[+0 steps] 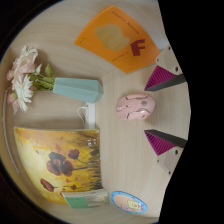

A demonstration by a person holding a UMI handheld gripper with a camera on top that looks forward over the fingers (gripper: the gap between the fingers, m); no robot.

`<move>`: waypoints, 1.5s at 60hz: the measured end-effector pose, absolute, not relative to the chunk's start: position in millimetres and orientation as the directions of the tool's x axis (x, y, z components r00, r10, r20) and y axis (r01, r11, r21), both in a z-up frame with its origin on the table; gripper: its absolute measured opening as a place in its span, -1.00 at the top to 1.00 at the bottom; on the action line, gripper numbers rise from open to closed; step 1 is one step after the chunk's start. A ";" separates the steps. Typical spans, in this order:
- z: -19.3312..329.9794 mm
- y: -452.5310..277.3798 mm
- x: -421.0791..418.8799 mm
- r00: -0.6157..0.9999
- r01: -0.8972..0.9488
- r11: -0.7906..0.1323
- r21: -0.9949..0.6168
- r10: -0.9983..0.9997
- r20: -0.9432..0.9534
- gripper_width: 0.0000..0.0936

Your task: Arrange mouse

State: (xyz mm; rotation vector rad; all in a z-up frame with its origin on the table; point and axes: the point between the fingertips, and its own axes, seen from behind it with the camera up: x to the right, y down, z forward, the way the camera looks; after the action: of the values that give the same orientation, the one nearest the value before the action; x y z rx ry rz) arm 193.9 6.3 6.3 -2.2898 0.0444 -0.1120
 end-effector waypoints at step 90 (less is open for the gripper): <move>67.5 74.9 -227.8 0.995 0.082 -0.668 -0.740 0.101 0.019 0.22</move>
State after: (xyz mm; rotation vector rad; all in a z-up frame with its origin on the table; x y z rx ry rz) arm -227.8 74.9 67.5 -2.3051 -0.1263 0.0295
